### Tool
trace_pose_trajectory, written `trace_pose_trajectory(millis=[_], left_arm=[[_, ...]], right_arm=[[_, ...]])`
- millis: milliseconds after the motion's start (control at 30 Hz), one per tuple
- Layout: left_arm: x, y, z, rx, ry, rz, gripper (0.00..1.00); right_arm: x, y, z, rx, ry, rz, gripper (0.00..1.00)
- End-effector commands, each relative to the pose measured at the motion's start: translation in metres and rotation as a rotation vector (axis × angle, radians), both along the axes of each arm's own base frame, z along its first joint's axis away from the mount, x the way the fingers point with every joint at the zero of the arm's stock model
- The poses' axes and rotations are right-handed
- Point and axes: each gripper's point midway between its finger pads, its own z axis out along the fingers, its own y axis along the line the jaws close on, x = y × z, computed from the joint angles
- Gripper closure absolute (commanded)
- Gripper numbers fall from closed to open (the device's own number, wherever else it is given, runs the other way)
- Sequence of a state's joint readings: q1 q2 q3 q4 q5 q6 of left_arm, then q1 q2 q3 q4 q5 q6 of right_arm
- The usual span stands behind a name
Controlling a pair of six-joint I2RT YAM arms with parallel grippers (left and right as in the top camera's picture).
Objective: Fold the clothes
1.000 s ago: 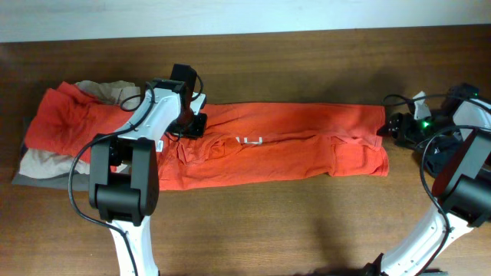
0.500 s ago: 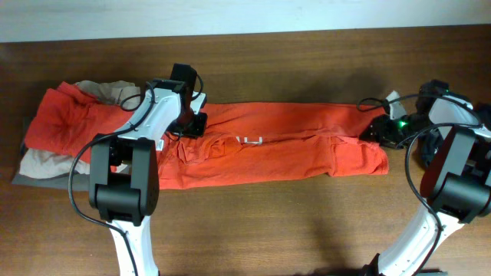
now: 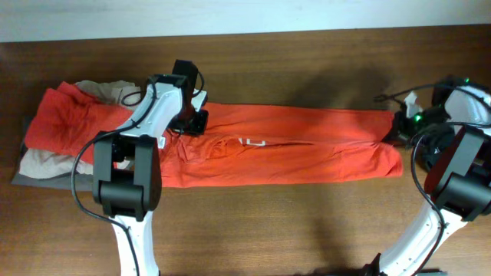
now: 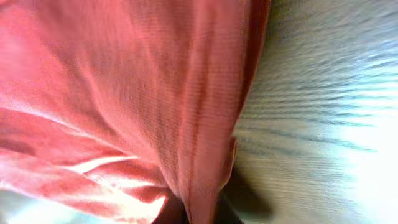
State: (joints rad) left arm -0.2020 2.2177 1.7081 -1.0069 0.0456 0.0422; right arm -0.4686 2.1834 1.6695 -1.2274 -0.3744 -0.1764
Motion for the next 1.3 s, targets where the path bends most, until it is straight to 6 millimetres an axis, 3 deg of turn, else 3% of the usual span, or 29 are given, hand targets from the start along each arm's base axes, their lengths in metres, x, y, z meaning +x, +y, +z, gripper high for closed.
trace_pose_trajectory(millis=[0, 200, 233, 433, 633, 733, 833, 1033, 1267], left_arm=[[0.024, -0.006, 0.033, -0.014, -0.054, -0.009, 0.80], [0.047, -0.011, 0.109, -0.034, -0.153, -0.009, 0.65], [0.052, -0.010, 0.132, -0.041, -0.190, -0.007, 0.63], [0.058, -0.006, 0.201, -0.062, -0.310, 0.004, 0.60], [0.058, 0.013, 0.274, -0.086, -0.475, 0.044, 0.57], [0.052, 0.026, 0.312, -0.109, -0.572, 0.076, 0.55], [0.046, 0.028, 0.337, -0.151, -0.635, 0.076, 0.55], [0.037, 0.030, 0.361, -0.175, -0.703, 0.075, 0.55], [0.037, 0.031, 0.363, -0.175, -0.711, 0.076, 0.55]], right_arm=[[0.013, -0.025, 0.035, -0.179, -0.017, -0.025, 0.96], [0.024, -0.040, 0.069, -0.352, 0.001, -0.041, 0.96], [0.027, -0.039, 0.080, -0.393, 0.002, -0.038, 0.96], [0.042, -0.008, 0.126, -0.436, -0.044, 0.011, 0.96], [0.057, 0.065, 0.174, -0.446, -0.141, 0.117, 0.96], [0.062, 0.117, 0.181, -0.438, -0.182, 0.191, 0.96], [0.061, 0.166, 0.180, -0.426, -0.206, 0.273, 0.96], [0.053, 0.255, 0.182, -0.393, -0.285, 0.382, 0.94], [0.041, 0.342, 0.171, -0.345, -0.349, 0.470, 0.91]])
